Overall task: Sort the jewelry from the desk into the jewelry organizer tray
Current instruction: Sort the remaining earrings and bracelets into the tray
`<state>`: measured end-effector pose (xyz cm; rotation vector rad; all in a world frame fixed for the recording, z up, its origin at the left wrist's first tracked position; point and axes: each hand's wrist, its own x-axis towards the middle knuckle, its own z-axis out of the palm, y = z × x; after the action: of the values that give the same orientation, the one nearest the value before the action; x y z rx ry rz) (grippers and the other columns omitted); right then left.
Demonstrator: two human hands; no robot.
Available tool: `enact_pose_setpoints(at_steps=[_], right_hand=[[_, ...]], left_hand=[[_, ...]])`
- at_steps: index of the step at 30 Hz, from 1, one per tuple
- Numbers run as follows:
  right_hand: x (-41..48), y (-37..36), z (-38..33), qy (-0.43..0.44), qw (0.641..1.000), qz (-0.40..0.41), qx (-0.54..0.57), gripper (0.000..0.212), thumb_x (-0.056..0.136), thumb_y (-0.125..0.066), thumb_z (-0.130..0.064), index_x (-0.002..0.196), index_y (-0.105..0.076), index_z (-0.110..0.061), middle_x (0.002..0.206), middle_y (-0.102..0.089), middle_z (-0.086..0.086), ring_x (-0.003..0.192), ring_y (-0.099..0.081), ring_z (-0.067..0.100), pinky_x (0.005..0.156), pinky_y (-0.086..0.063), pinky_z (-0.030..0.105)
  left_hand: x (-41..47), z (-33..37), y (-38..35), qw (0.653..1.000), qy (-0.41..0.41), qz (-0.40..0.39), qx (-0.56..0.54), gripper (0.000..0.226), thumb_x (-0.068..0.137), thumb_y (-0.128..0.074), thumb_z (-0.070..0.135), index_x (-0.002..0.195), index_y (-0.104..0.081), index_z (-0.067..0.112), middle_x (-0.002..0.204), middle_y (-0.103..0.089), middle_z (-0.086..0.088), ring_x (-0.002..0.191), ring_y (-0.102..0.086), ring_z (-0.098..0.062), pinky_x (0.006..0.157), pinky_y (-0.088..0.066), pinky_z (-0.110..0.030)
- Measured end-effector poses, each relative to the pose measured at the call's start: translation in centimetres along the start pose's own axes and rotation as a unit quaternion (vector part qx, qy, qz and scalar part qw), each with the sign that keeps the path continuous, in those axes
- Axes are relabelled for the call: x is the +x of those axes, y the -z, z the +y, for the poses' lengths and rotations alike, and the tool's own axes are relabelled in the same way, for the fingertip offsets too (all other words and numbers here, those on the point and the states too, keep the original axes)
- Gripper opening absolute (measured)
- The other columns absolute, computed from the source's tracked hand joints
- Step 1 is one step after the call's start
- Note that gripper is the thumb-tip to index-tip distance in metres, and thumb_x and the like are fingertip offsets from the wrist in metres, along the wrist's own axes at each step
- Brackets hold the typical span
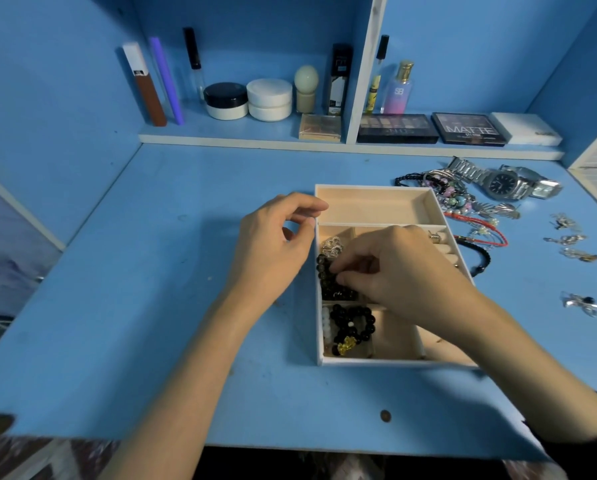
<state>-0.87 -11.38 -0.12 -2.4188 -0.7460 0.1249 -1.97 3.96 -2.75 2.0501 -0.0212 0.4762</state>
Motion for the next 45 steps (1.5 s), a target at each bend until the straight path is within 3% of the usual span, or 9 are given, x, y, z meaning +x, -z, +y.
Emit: enact_pose_setpoints(at_steps=[5,8,12,15,19,22,34,41,45], right_hand=[[0.2,0.3,0.5,0.114,0.992,-0.007,-0.060,0.036,0.077,-0.063,-0.010,0.111,-0.064,-0.023,0.094,-0.060,-0.006,0.083,-0.051,0.012,0.078,-0.042,0.025],[0.1,-0.3,0.9,0.200,0.976,-0.017,-0.088,0.036,0.075,-0.056,-0.005,0.106,-0.069,-0.016,0.104,-0.069,-0.001,0.091,-0.059,0.023,0.081,-0.051,0.037],[-0.5,-0.1,1.9,0.231,0.967,0.025,-0.106,0.026,0.074,-0.060,-0.003,0.095,-0.074,-0.012,0.093,-0.073,-0.002,0.085,-0.059,0.019,0.077,-0.050,0.029],[-1.4,0.4,2.7,0.233,0.964,0.035,-0.123,0.024,0.077,-0.061,-0.009,0.095,-0.075,-0.015,0.098,-0.073,-0.006,0.086,-0.061,0.022,0.073,-0.053,0.035],[-2.6,0.7,3.5,0.235,0.953,0.006,-0.193,0.031,0.088,-0.051,-0.031,0.112,-0.068,-0.021,0.117,-0.066,-0.012,0.110,-0.057,0.021,0.084,-0.046,0.040],[-3.0,0.8,3.9,0.233,0.949,-0.012,-0.214,0.037,0.093,-0.041,-0.035,0.120,-0.063,-0.023,0.127,-0.059,-0.014,0.124,-0.051,0.020,0.091,-0.041,0.043],[-2.9,0.4,3.8,0.207,0.971,0.013,-0.120,0.037,0.089,-0.043,-0.034,0.118,-0.064,-0.024,0.127,-0.060,-0.006,0.120,-0.049,0.020,0.095,-0.042,0.042],[-4.9,2.0,6.2,0.128,0.985,0.113,-0.036,0.027,0.085,-0.050,-0.016,0.104,-0.069,-0.015,0.101,-0.066,0.001,0.094,-0.057,0.020,0.084,-0.044,0.026],[-7.4,5.0,9.9,-0.005,0.982,0.187,-0.014,0.023,0.083,-0.053,-0.013,0.095,-0.072,-0.018,0.087,-0.065,-0.003,0.081,-0.052,0.002,0.070,-0.037,0.007]], left_hand=[[0.1,-0.2,0.0,1.000,-0.006,0.002,0.007,0.025,0.085,-0.056,0.001,0.094,-0.067,0.021,0.094,-0.068,0.010,0.085,-0.059,0.003,0.067,-0.045,-0.008],[0.1,-0.2,0.1,1.000,-0.003,0.006,0.007,0.025,0.086,-0.055,0.002,0.094,-0.067,0.022,0.093,-0.067,0.013,0.086,-0.059,0.004,0.067,-0.045,-0.009],[0.2,-0.2,0.0,1.000,0.002,0.008,0.006,0.025,0.086,-0.055,0.002,0.094,-0.067,0.022,0.092,-0.066,0.015,0.086,-0.058,0.005,0.066,-0.043,-0.006],[0.1,-0.2,0.0,1.000,0.001,0.005,0.008,0.025,0.086,-0.055,0.002,0.094,-0.067,0.022,0.091,-0.066,0.015,0.086,-0.058,0.005,0.066,-0.044,-0.006],[0.1,-0.2,0.0,1.000,-0.001,0.001,0.009,0.024,0.086,-0.055,0.002,0.095,-0.067,0.022,0.091,-0.066,0.015,0.086,-0.058,0.003,0.067,-0.045,-0.008],[0.1,-0.2,-0.1,1.000,-0.005,-0.001,0.016,0.024,0.086,-0.055,0.002,0.095,-0.067,0.021,0.091,-0.066,0.015,0.086,-0.058,0.003,0.067,-0.044,-0.007],[-0.1,0.8,-0.5,1.000,-0.007,-0.016,0.003,0.028,0.086,-0.055,0.003,0.090,-0.065,0.028,0.093,-0.068,0.014,0.086,-0.061,0.003,0.071,-0.046,-0.009],[0.3,4.8,-3.5,0.993,-0.046,-0.103,-0.018,0.025,0.086,-0.058,0.008,0.093,-0.066,0.031,0.092,-0.067,0.019,0.088,-0.061,0.004,0.075,-0.050,-0.015],[0.5,7.4,-7.4,0.979,-0.084,-0.187,0.011,0.021,0.086,-0.059,0.015,0.097,-0.067,0.032,0.092,-0.066,0.018,0.085,-0.058,0.006,0.071,-0.046,-0.012]])
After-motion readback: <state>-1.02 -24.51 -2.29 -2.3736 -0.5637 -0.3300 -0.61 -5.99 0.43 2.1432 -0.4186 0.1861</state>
